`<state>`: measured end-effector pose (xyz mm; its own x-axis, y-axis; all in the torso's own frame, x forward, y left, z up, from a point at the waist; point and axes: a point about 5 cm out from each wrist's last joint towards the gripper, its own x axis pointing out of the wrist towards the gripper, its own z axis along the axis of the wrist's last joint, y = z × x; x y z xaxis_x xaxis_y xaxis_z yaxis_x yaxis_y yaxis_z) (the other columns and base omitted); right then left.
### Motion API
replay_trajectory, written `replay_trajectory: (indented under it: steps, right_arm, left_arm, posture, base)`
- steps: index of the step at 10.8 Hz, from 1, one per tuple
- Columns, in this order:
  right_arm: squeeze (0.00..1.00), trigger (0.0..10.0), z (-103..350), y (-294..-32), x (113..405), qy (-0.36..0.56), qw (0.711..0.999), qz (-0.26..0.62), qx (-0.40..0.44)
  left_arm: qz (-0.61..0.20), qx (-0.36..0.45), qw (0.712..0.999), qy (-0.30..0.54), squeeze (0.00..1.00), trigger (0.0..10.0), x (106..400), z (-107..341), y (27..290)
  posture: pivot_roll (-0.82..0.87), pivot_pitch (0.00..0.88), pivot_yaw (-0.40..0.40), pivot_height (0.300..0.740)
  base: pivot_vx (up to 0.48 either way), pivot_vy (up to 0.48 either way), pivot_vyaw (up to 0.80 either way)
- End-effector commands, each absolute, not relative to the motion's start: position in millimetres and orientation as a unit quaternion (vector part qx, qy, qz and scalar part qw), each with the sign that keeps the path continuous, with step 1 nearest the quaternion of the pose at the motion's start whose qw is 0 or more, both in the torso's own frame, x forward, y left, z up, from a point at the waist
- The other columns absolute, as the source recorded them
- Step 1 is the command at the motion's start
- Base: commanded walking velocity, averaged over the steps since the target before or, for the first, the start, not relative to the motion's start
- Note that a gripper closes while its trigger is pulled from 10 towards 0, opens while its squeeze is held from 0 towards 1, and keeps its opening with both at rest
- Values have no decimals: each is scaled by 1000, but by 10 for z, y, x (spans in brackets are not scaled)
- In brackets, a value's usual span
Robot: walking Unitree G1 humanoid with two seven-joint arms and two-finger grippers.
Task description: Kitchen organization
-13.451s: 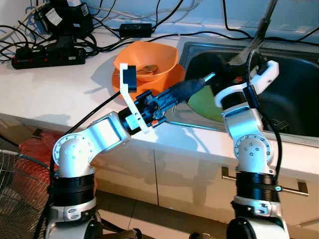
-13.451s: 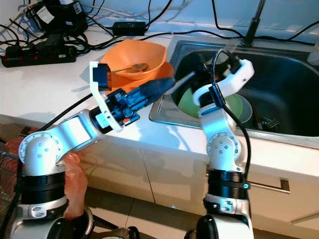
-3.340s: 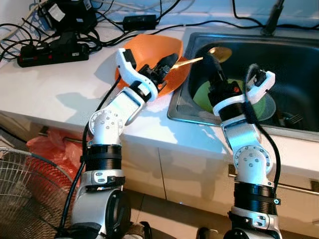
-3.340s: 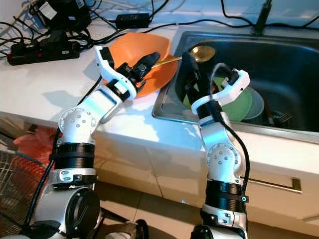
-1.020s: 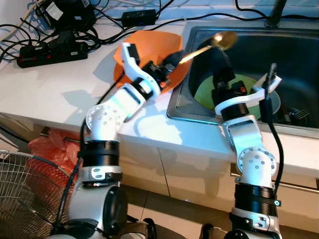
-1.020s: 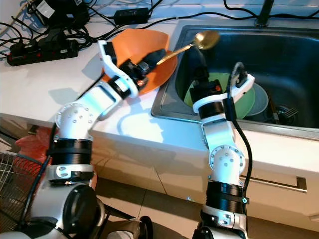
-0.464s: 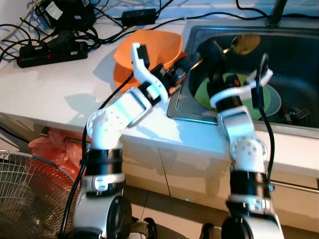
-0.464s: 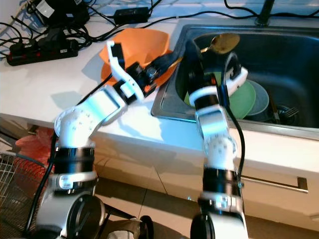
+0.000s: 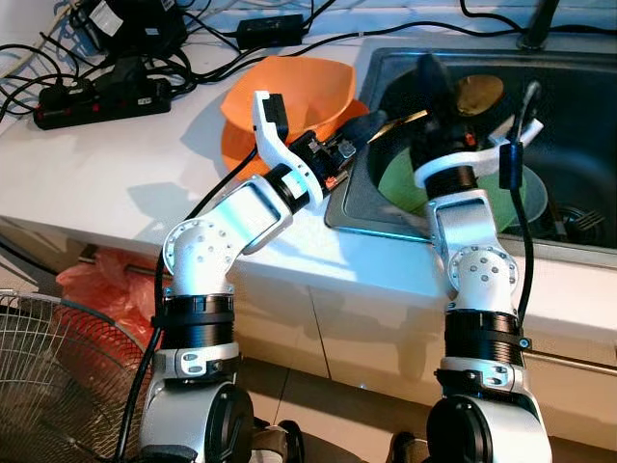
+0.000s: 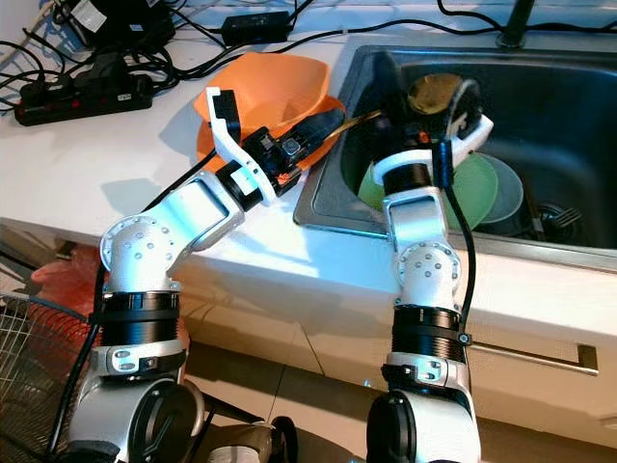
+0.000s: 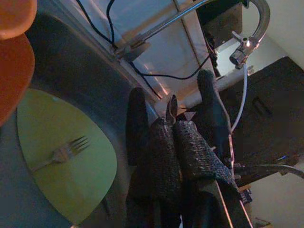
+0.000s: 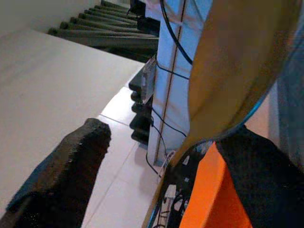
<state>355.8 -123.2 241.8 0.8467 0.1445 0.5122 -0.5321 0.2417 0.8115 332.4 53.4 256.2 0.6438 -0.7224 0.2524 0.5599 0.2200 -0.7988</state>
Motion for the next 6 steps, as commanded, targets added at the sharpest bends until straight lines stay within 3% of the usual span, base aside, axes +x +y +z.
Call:
replay_trajectory:
  steps: [1, 2, 6]
  right_arm:
    - [0, 1843, 2501, -1171, 3566, -176, 761, 234, 579]
    - [0, 0, 2492, -1175, 3569, -176, 761, 232, 580]
    - [0, 0, 2436, -1168, 3581, -166, 762, 225, 585]
  left_arm:
    - [-415, -472, 773, 83, 0, 0, 3296, 2569, 560]
    - [-413, -471, 775, 82, 0, 0, 3309, 2575, 578]
    - [-403, -467, 784, 68, 0, 0, 3379, 2612, 690]
  posture:
    - [33, 170, 163, 740]
    - [33, 170, 164, 740]
    - [33, 170, 161, 740]
  base:
    - [0, 0, 0]
    - [0, 0, 0]
    - [0, 0, 0]
